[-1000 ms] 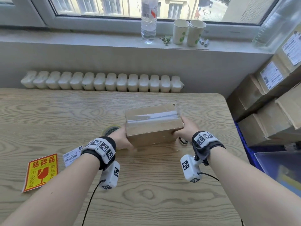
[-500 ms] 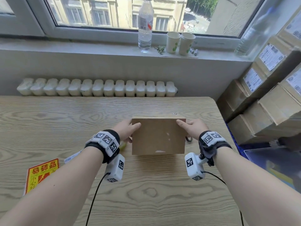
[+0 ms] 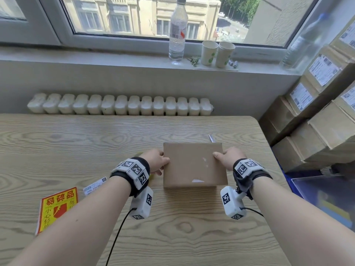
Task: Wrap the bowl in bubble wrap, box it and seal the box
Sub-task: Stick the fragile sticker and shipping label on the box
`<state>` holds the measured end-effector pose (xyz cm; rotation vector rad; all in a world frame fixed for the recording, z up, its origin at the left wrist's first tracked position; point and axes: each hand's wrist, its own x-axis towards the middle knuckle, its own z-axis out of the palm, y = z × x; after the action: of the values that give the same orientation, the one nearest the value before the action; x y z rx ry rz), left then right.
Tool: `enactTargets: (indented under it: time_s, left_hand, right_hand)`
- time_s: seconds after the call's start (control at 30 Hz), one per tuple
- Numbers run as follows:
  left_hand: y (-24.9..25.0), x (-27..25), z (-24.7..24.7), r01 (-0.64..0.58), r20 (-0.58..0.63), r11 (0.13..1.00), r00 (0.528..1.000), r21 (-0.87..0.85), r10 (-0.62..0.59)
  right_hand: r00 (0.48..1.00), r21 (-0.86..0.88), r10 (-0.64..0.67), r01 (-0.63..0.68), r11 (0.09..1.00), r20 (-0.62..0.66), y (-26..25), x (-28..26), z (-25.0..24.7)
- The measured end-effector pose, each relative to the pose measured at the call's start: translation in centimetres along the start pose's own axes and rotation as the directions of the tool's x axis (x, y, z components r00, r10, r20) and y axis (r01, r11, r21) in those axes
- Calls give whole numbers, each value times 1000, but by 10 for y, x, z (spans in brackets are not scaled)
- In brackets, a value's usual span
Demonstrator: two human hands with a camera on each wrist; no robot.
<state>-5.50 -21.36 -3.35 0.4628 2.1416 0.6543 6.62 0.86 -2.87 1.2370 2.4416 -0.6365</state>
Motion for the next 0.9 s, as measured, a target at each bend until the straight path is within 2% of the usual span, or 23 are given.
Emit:
enactTargets:
  time_s: [0.07, 0.13, 0.23, 0.4, 0.5, 0.63, 0.9]
  left_hand:
    - [-4, 1, -1, -12, 1, 999, 1000, 37, 12]
    - [-10, 0, -6, -27, -31, 998, 999, 61, 29]
    - [-21, -4, -25, -52, -146, 995, 987, 80, 63]
    - [-54, -14, -62, -83, -284, 996, 955, 22, 86]
    - [-85, -21, -79, -58, -342, 998, 939, -28, 45]
    - [-135, -36, -94, -13, -406, 994, 913, -106, -32]
    - [-232, -72, -102, 119, -473, 965, 853, -235, -220]
  right_hand:
    - [1000, -53, -4, 5, 999, 12, -13, -7, 3]
    - [999, -39, -40, 39, 998, -34, -28, -14, 4]
    - [981, -71, -165, 158, 985, -101, -60, -26, -1]
    - [926, -36, -377, 375, 926, -40, -124, -49, 4]
    - [877, 17, -480, 479, 877, 30, -157, -60, 25]
    - [823, 32, -555, 555, 831, 121, -194, -75, 57]
    - [730, 6, -620, 645, 764, 288, -262, -104, 125]
